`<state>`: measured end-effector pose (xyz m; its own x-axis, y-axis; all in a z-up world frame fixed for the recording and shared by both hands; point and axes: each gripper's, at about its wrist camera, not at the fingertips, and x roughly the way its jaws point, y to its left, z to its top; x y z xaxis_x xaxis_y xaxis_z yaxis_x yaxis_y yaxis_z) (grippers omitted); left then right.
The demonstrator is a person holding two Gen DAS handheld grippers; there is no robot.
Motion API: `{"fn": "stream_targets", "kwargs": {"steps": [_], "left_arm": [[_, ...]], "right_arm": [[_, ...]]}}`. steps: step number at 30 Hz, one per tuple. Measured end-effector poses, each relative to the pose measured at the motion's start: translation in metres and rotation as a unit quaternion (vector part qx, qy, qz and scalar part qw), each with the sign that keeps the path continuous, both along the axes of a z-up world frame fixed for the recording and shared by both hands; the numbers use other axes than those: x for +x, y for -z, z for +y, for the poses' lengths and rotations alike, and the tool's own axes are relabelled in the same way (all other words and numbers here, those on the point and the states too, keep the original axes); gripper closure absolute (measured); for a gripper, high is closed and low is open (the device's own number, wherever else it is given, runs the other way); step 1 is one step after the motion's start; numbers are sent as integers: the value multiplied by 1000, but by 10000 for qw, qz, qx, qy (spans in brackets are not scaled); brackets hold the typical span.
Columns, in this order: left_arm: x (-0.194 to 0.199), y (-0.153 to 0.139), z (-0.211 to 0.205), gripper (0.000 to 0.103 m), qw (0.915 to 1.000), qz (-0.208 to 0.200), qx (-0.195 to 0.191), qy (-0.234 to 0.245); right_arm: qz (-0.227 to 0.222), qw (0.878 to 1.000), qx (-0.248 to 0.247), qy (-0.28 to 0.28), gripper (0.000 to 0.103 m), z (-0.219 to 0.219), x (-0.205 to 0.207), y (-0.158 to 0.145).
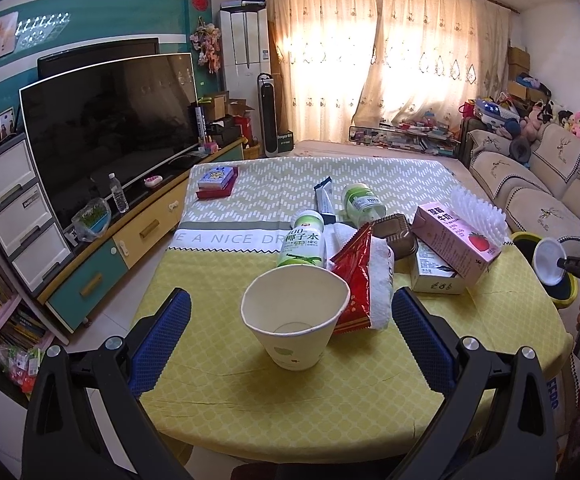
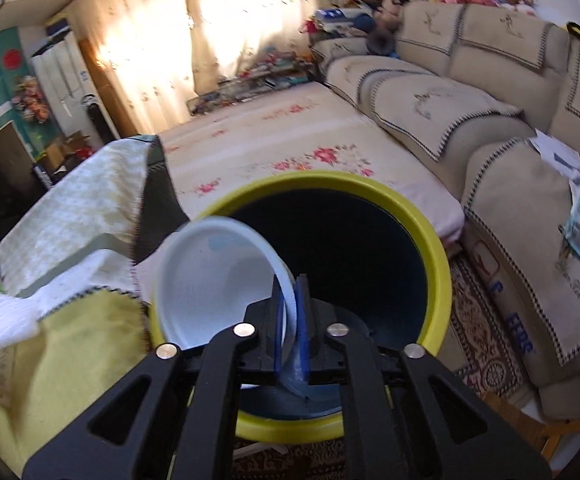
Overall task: Collect trash
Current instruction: 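Carry the white bowl to the yellow bin and open the right gripper, then grasp the white paper cup with the left gripper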
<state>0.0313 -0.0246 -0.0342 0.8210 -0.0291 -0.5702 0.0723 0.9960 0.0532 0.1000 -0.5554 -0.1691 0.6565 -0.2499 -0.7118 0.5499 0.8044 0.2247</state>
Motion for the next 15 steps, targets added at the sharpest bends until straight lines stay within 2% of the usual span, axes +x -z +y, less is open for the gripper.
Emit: {"fn": "stream_targets", "kwargs": {"steps": [1,2,3,11,15], "left_arm": [[0,1,0,4,10000,5,-3,5],[1,2,-1,4,10000,18,-7,23],[2,2,-1,4,10000,32,-18,39],[12,21,-4,4,9994,273,-85,204],[20,33,-5,4,9992,358,18,191]], "right_arm": [[-22,10000,27,36,84,-2,0,2],[-38,9999,18,93,73,-3,-2,3],[-58,9999,-5,119,68,-3,-2,3],[-221,9996,-146,-19,65,15,-12,-11],[-338,9992,-119,-166,64,24,-18,-20]]}}
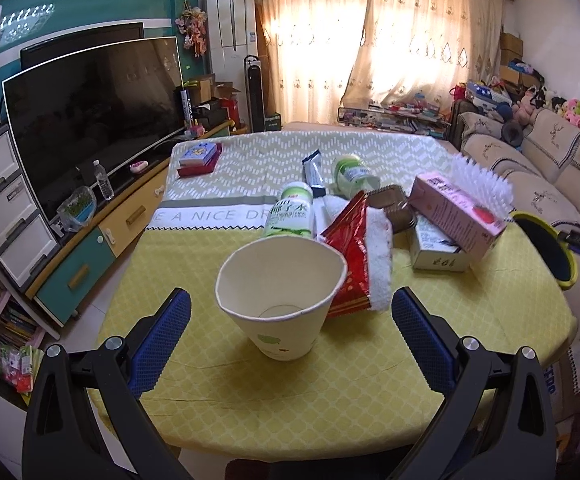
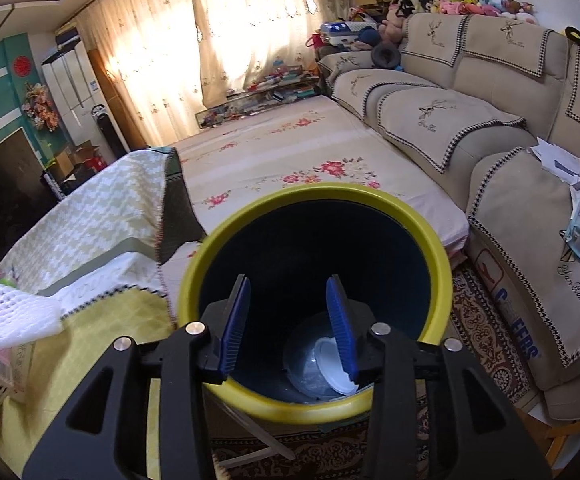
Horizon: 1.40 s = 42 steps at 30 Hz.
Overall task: Collect trash
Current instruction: 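Grasp the white paper cup with the left gripper, then carry the paper cup over the yellow bin and open the left gripper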
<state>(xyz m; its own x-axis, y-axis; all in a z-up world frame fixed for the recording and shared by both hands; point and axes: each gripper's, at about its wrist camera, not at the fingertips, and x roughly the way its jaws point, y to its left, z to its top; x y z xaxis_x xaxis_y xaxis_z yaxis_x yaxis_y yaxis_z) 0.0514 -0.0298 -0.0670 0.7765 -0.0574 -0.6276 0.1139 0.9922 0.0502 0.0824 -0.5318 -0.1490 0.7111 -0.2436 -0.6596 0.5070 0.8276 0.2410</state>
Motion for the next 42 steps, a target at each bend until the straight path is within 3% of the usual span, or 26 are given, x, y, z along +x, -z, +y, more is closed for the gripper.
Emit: {"fn": "stream_targets", "kwargs": {"steps": [6,17,20,21,22,31,37,42], "left_arm": [[22,20,1,4,9996,99,175,-194],[49,40,9,5,9983,272,-65,-515],[47,38,9,19,9985,228,-120,-493],[48,38,9,31,9984,219,-154,-488],[47,38,10,34,9984,226,-184,-480],[32,20,15,38,9988,81,-99,-466],[8,-18,-11,38,9995,-288,-96,83],[7,-42,-66,37,9929,-382,-335,1072]], "right_arm": [[-230,9992,-103,-303,60,23,-10,-19],[-325,9980,-200,-513,59,41,-14,-34],[-315,9980,-175,-512,59,39,-14,-32],[-309,9981,-164,-512,59,39,-14,-32],[-304,9981,-154,-519,59,38,-14,-32],[-375,9980,-127,-488,59,34,-16,-34],[-509,9975,-238,-436,55,34,-26,-43],[-609,9970,-395,-269,55,28,-39,-54]]}}
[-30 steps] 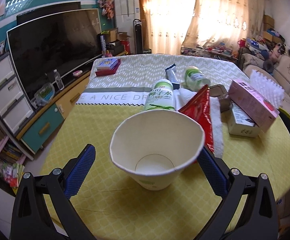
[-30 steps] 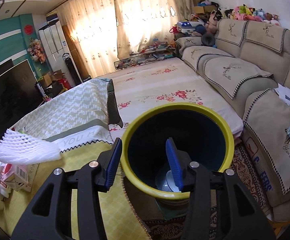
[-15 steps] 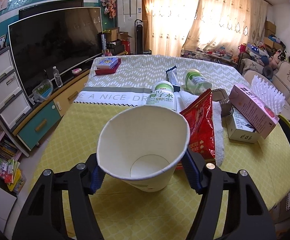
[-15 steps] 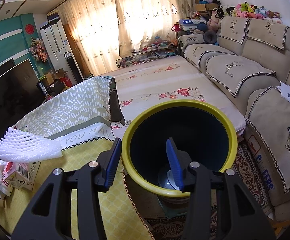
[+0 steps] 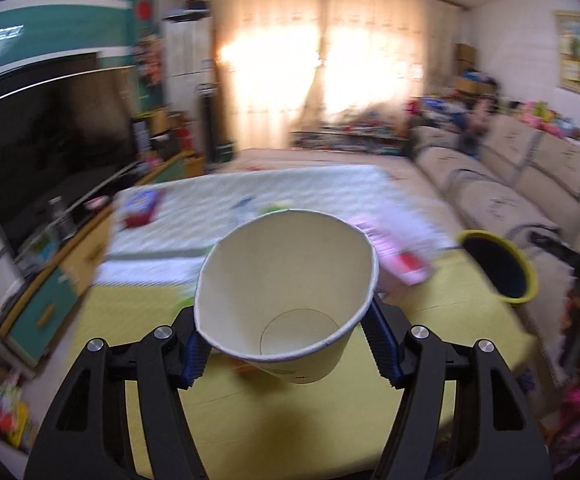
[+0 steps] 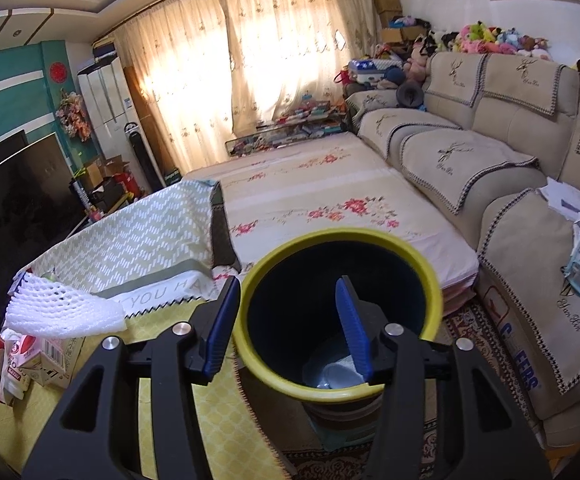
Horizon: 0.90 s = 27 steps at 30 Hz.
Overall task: Collect trash
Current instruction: 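Carry the paper cup over the yellow bin and open the left gripper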
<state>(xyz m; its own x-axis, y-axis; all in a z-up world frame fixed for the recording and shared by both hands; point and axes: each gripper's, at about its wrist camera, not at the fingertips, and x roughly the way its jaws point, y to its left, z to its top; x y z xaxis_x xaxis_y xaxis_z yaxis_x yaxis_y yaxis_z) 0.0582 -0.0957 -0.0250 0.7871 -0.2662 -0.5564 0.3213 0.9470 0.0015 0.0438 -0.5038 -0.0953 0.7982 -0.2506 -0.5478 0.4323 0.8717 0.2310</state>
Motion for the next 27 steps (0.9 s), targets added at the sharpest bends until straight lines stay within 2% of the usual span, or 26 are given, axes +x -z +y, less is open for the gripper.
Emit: {"fn": "stream_targets", "kwargs": {"steps": [4,7,12,17,19,24,27], "left_arm": [[12,-6,-64,37,9952,141,-89,961],[27,-4,-129,37,9850,287,-69,1701],[55,7,-225,37,9658,704,-237,2485],[86,30,-317,37,9536,952,-117,2853],[94,38,-341,35,9511,1024,-127,2912],[121,63,-394,30,9564,1043,-35,2728],[133,69,-391,24,9594,1141,-72,2578]], "right_arm": [[-98,9996,-39,250,55,-15,-14,-6],[-171,9988,-27,461,55,-31,-27,-8],[-245,9968,-4,761,55,-55,-44,-10],[-292,9944,61,1018,53,-78,-60,-9],[-283,9937,96,1081,53,-85,-63,-7],[-222,9928,147,1166,51,-94,-65,-1],[-188,9929,153,1169,49,-96,-63,1]]}}
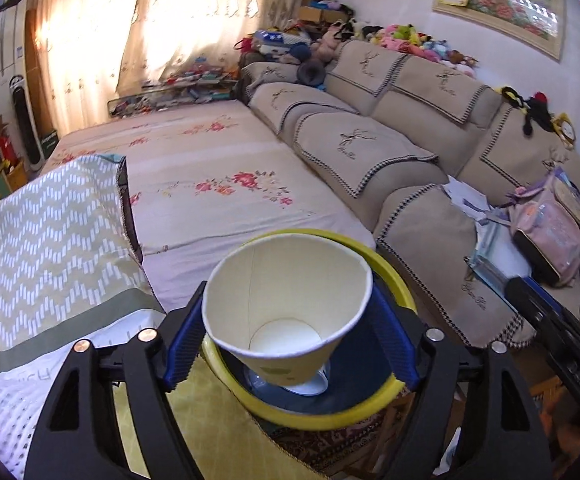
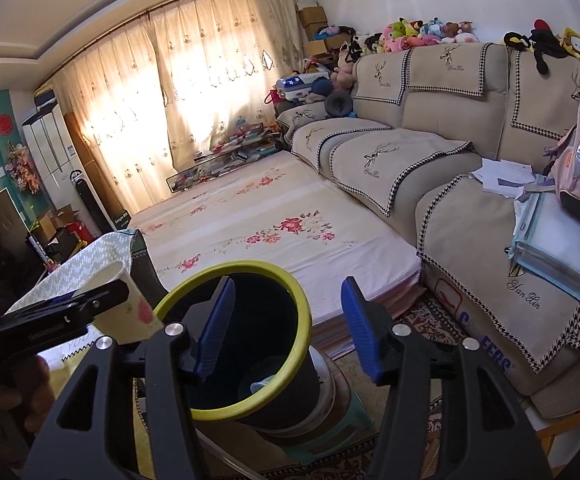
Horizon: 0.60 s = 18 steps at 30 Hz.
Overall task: Collect trash
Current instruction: 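Carry the paper cup over the yellow bin and open the left gripper, then grasp the white foam net with the right gripper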
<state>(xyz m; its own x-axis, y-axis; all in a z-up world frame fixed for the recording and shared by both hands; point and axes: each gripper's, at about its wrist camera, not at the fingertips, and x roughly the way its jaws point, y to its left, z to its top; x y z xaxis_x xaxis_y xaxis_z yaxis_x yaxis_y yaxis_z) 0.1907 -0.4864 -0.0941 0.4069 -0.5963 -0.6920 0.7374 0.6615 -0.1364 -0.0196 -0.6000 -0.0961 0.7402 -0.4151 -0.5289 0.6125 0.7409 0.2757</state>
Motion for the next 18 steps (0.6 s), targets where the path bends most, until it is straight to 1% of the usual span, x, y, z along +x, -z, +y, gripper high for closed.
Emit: {"fn": "stream_targets", "kwargs": {"steps": [3,5,7,8,10,14,16,17,18], "left_arm": [[-3,-9,26,22,9998,-22,-126,-129],[-12,-20,45,18,9994,-202,-238,-127],[-24,-36,67,14,9983,-441,-311,-198],[-32,-47,76,13,9978,-485,-378,-238],[-43,-63,107,9,9961,-523,-625,-340],[-62,-87,168,7,9913,-705,-794,-775],[-71,-95,202,7,9880,-827,-786,-1039],[-76,-98,226,7,9854,-910,-745,-1229],[-80,-100,240,6,9838,-949,-703,-1348]], "right_arm": [[14,10000,-7,-39,48,2,2,2],[54,9999,-7,-92,48,7,7,3],[96,9998,8,-185,48,11,12,5],[115,9996,7,-244,48,14,14,6],[141,9992,-3,-379,47,21,21,6],[163,9964,-81,-834,47,49,39,5],[169,9935,-127,-1121,47,68,48,5],[172,9916,-157,-1272,46,78,53,5],[175,9894,-186,-1427,46,89,59,5]]}}
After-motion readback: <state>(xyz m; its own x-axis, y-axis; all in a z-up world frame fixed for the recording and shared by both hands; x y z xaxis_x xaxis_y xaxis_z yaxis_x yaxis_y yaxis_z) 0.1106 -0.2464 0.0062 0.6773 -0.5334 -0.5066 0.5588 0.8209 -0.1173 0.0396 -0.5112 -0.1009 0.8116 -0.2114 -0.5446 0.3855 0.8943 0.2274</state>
